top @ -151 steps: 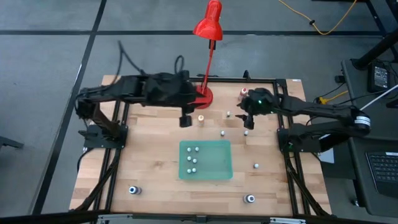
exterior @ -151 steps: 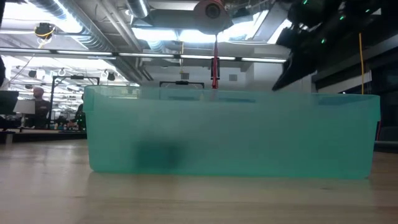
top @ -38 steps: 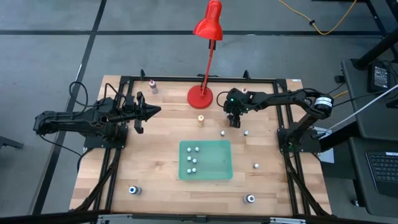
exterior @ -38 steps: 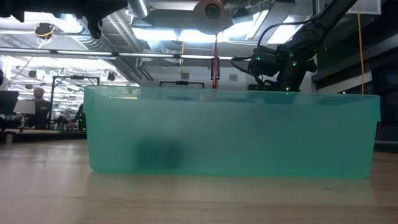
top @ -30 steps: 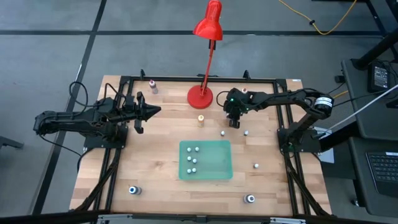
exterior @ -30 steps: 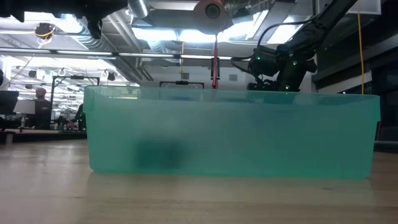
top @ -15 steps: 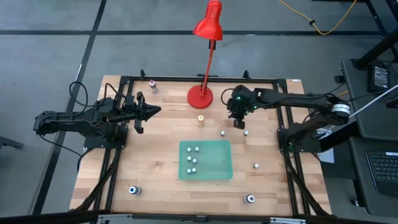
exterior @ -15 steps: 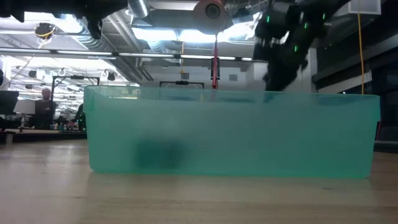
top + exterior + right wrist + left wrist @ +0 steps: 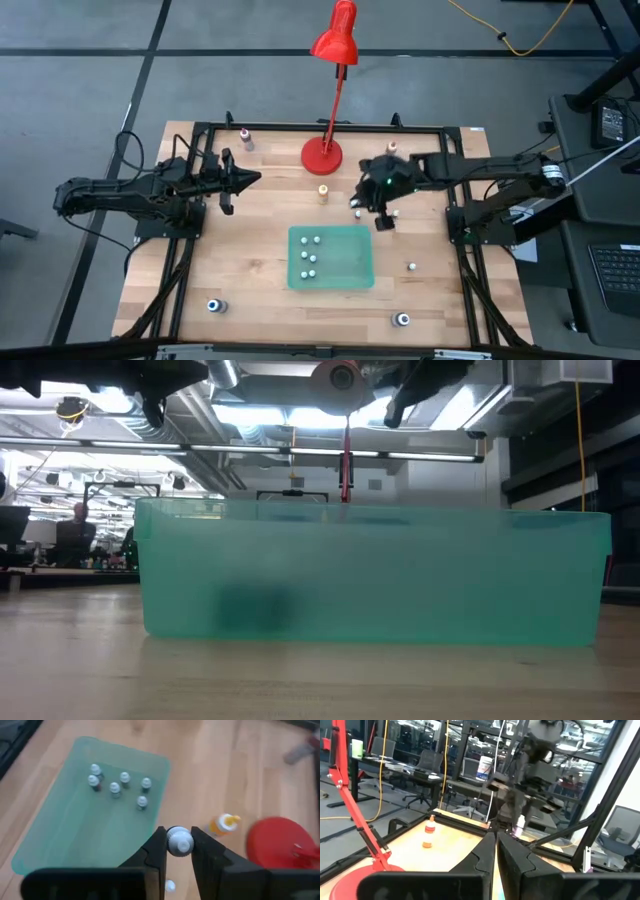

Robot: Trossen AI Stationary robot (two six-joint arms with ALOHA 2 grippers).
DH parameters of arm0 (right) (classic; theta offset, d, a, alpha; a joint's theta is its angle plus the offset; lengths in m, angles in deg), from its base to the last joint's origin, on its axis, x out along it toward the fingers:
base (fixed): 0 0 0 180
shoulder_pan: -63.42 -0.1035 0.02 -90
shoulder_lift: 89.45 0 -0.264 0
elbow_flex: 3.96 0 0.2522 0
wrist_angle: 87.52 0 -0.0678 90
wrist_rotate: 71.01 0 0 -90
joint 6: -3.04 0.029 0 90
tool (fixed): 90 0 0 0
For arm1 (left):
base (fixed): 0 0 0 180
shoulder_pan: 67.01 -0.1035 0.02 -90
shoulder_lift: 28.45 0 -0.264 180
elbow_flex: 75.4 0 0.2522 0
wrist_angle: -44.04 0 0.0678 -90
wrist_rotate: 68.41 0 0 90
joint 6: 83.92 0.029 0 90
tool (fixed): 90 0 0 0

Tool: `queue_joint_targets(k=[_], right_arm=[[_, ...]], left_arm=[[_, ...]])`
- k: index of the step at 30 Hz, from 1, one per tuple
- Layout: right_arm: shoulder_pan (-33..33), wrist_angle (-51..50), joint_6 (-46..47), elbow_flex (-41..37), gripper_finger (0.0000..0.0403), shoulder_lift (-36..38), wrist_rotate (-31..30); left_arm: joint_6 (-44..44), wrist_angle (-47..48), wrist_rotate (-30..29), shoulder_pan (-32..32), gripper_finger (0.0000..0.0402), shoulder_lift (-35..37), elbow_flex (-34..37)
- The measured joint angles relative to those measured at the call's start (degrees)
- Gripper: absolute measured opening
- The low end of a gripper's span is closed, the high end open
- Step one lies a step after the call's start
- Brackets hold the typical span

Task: Pick & Place food coloring
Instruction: Put the black and red food coloring bottle into the blue bin

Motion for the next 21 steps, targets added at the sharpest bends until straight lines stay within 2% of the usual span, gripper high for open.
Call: queue_joint_targets(k=[6,12,21], right_arm=[[-3.62,1.19,-1.38,0.17,0.0076,-5.75,0.26],[-4.28,3.26,-4.71,0.16,0.0072,-10.54,6.24],[-4.9,8.4,-7.42,0.16,0.0073,-16.51,7.02]], left_arm=[[0.0,0.07,0.0,0.0,0.0017,-0.72,0.0],[-0.32,0.19,-0.52,0.02,0.0013,-0.9,0.0],[-3.32,0.58,-2.71,0.01,0.0014,-0.92,0.0]])
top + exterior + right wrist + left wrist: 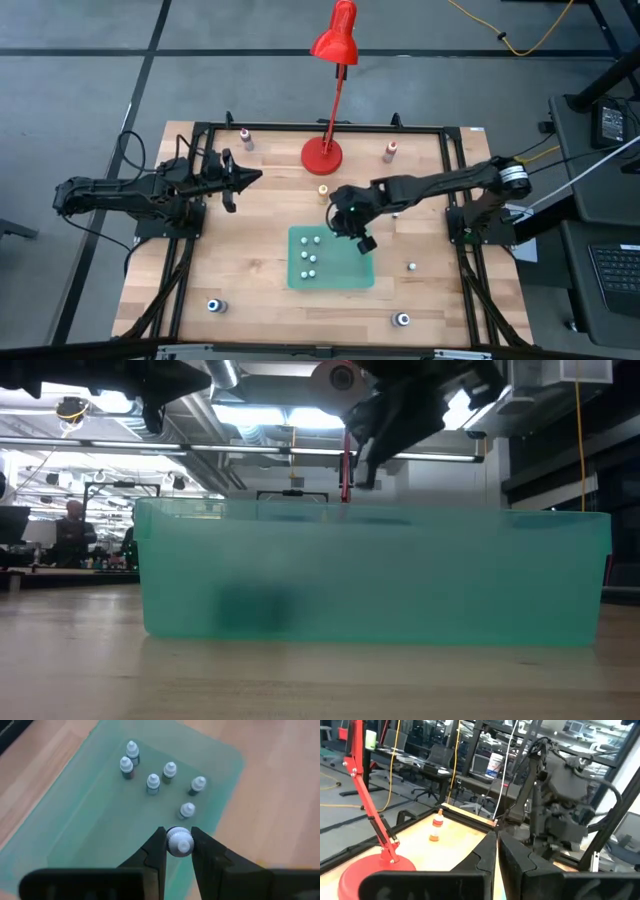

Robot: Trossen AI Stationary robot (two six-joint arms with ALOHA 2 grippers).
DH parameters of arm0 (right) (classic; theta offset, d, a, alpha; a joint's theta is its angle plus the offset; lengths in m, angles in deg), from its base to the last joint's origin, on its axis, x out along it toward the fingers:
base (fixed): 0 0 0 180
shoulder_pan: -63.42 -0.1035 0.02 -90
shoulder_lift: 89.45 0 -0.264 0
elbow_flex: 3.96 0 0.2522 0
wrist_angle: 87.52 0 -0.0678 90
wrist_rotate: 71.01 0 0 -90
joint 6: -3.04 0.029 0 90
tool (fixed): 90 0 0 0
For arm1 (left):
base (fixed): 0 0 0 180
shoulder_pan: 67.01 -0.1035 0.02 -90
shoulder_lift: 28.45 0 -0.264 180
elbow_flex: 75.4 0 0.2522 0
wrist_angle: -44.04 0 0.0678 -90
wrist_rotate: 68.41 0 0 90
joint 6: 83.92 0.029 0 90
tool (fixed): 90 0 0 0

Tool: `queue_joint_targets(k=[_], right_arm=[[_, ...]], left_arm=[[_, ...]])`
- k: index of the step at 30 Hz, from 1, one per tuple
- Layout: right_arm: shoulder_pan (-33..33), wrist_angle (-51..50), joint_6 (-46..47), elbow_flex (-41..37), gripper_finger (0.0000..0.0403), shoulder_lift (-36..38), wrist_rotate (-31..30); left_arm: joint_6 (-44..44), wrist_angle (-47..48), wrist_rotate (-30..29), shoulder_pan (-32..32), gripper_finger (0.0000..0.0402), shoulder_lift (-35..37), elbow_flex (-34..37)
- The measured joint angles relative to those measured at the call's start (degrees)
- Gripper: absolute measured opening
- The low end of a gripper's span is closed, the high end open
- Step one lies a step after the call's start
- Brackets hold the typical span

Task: Pick & Place food coloring
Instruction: Put the black and red food coloring bottle into the blue bin

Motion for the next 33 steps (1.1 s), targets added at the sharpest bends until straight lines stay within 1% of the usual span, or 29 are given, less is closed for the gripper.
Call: queue_joint_targets(k=[10,19,23,27,33], right_arm=[[-3.03,4.45,0.0,0.0,0.0075,-7.19,0.39],[-2.95,10.08,0.02,0.0,0.0078,-12.27,0.37],[-2.84,12.8,0.26,0.0,0.0074,-13.56,0.35],[-2.84,15.35,0.28,0.02,0.0077,-14.96,0.27],[-2.33,15.55,0.2,2.76,0.0075,-17.14,-0.84]], left_arm=[[-4.65,2.75,-0.24,0.0,0.0011,0.0,0.0],[-4.81,3.12,-0.24,0.0,0.0014,0.0,0.0],[-4.79,3.28,-0.25,0.0,0.0011,0.0,0.0],[-4.76,3.31,-0.24,0.01,0.0014,0.0,0.0],[-4.69,3.33,-0.24,0.01,0.0014,0.0,0.0]])
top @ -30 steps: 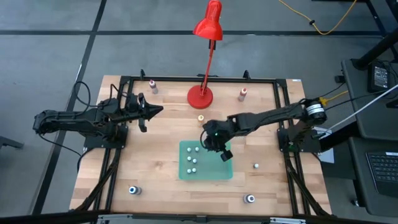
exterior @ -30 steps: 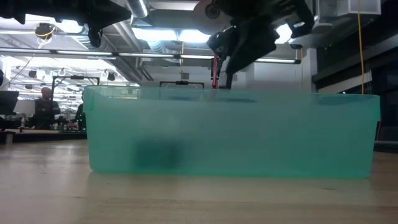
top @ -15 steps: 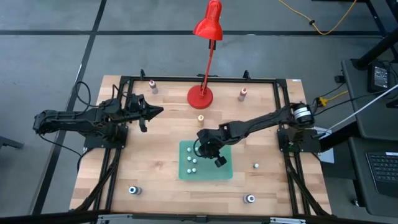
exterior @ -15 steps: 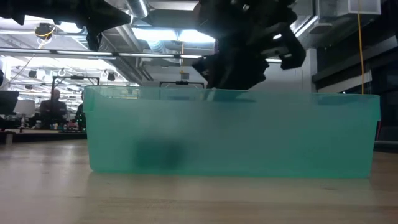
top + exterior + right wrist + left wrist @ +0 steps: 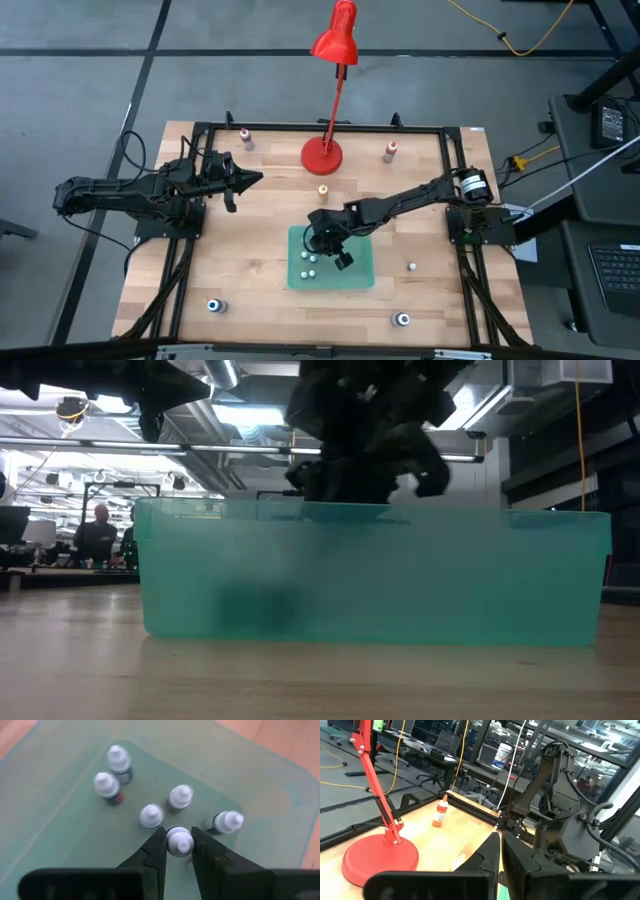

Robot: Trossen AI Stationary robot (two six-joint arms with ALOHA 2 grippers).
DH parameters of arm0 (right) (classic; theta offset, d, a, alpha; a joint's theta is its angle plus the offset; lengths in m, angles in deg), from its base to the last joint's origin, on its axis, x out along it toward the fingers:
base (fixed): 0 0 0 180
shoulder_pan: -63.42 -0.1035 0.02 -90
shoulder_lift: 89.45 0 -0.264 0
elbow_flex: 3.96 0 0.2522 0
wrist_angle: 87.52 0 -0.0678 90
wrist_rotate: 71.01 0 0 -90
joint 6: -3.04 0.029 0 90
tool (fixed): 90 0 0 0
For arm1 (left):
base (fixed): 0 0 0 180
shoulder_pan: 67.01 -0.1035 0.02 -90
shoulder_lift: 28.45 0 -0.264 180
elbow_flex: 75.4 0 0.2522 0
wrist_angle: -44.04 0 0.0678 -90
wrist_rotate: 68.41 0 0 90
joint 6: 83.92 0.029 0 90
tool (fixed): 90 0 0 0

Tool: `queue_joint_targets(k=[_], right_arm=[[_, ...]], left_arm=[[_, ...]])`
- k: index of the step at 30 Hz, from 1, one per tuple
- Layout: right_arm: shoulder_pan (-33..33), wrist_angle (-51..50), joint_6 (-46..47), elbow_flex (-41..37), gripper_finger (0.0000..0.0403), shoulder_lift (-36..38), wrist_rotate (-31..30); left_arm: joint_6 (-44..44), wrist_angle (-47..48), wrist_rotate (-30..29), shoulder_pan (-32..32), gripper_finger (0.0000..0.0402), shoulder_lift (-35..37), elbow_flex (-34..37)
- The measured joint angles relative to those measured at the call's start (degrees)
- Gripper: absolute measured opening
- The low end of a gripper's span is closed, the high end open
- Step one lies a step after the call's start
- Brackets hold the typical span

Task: Pick & Place food coloring
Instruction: Put the black and red food coloring bottle into the blue bin

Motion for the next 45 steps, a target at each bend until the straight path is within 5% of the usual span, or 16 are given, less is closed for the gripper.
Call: queue_joint_targets(k=[13,45], right_arm=[[1.59,-6.34,0.19,2.18,0.0079,-1.61,0.14],[0.17,-3.84,0.26,2.22,0.008,-3.77,-0.82]], left_arm=[[0.5,0.17,0.0,-0.01,0.0017,0.0,0.0],[0.54,0.16,-0.67,-0.02,0.0015,0.0,0.0]])
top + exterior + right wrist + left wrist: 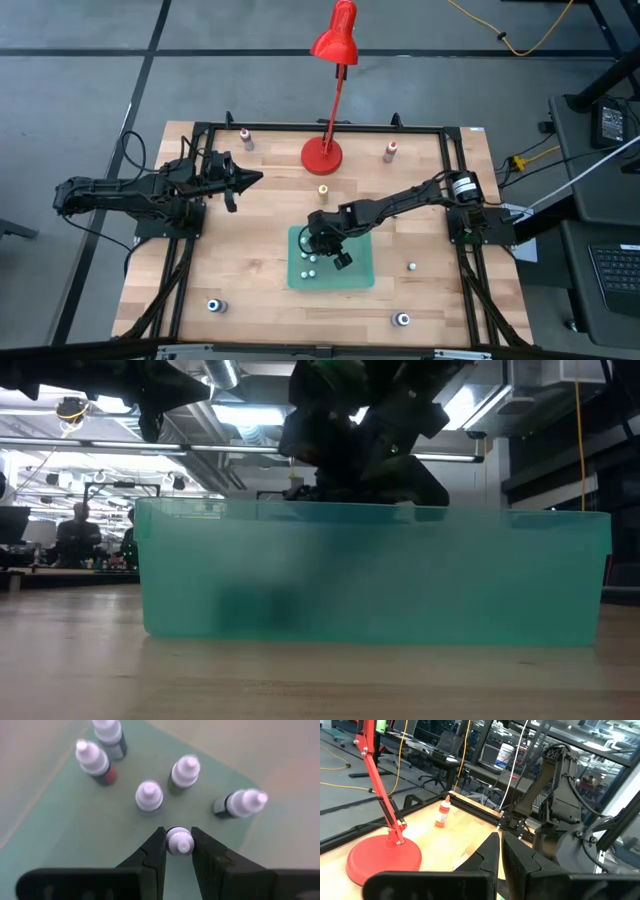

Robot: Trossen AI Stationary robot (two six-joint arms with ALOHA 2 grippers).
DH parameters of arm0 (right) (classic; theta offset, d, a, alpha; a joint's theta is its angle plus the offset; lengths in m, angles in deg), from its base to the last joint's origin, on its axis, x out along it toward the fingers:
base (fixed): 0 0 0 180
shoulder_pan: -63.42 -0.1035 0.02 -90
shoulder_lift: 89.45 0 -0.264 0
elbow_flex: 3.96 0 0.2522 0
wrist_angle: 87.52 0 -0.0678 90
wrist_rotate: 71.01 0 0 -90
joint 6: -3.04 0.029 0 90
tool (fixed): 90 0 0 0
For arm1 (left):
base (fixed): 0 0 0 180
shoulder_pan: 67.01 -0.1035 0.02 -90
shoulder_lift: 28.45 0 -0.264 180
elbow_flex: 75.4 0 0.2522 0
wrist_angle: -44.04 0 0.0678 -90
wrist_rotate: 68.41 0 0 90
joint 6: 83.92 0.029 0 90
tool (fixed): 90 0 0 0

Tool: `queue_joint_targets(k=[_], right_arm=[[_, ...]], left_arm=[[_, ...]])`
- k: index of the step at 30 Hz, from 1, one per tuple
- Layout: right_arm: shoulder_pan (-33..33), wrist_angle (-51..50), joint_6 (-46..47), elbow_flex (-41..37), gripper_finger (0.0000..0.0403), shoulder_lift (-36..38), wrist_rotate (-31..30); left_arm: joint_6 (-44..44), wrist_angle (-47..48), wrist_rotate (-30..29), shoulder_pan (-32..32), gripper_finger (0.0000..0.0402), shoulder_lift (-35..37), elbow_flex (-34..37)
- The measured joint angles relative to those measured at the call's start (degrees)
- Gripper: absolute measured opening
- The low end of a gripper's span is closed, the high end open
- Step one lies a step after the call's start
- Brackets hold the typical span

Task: Pick & Place food coloring
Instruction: Put the black and red food coloring bottle into the blue bin, then put the small red food coloring bottle into the blue bin

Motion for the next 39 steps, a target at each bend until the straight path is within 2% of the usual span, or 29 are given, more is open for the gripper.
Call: queue_joint_targets(k=[12,19,24,30,39], right_arm=[[0.09,-0.52,0.48,-0.02,0.0082,-0.11,-0.07],[0.09,-1.38,0.48,1.77,0.0119,-0.11,-0.04],[0.09,-3.68,1.33,5.69,0.0144,-0.11,-0.02],[0.11,-6.05,1.16,8.36,0.0155,-0.11,-0.02],[1.06,-20.31,0.0,19.34,0.0156,0.2,-1.33]], left_arm=[[0.17,0.02,-0.42,0.02,0.0018,0.0,0.0],[0.2,0.03,-0.42,0.02,0.0019,0.0,0.0],[0.2,0.03,-0.42,0.02,0.0018,0.0,0.0],[0.2,0.04,-0.42,0.01,0.0019,0.0,0.02],[1.01,0.04,-0.42,0.01,0.0019,0.0,0.02]])
